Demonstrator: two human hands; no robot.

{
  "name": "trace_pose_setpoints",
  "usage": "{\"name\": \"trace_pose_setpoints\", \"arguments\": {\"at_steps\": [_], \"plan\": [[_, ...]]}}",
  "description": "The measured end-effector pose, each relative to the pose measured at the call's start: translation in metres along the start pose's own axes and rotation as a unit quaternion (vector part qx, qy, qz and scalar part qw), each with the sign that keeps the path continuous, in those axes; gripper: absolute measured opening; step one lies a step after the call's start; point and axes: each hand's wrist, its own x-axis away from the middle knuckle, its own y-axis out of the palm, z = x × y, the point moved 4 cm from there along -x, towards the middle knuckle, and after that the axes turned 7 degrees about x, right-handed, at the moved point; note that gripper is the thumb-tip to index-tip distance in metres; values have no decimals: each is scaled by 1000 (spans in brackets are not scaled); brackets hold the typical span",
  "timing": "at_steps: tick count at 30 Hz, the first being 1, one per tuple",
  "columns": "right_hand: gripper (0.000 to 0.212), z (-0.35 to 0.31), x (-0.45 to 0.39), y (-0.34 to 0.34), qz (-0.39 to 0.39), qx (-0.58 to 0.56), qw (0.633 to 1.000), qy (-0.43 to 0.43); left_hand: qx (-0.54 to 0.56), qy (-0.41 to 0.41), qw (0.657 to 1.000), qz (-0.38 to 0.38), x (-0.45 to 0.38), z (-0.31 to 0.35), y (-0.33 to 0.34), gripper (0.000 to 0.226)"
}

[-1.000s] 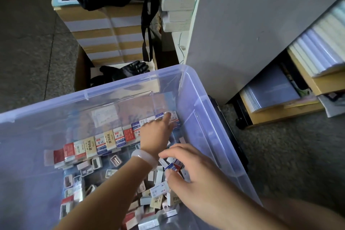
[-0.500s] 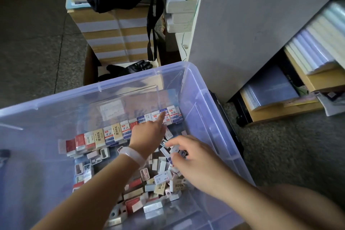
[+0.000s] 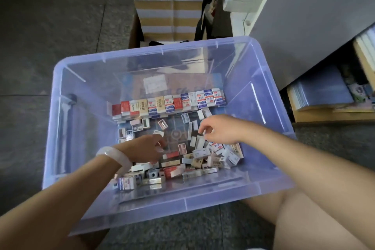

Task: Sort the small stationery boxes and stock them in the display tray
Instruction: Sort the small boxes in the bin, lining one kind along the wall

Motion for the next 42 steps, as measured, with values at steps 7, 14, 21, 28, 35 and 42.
{"name": "trace_pose_setpoints", "arguments": {"at_steps": [7, 14, 21, 28, 35, 42], "plan": [[43, -9, -38, 60, -112, 278, 951, -73, -2, 12, 1000, -25, -2, 7, 12, 32], [35, -12, -45, 71, -81, 355, 923, -127, -57, 43, 997, -7, -2, 26, 29, 32], [39, -21, -45, 78, -41, 372, 914, -157, -232, 55, 971, 9, -7, 7, 37, 42], [37, -11, -39, 66, -15, 295, 946, -137, -241, 11, 970, -43, -12, 0, 46, 33], [26, -9, -40, 70, -72, 284, 948, -120, -164, 11, 984, -63, -13, -2, 44, 37], [17, -7, -46, 60, -34, 124, 987, -97, -63, -18, 996, 61, -9, -6, 20, 27]]}}
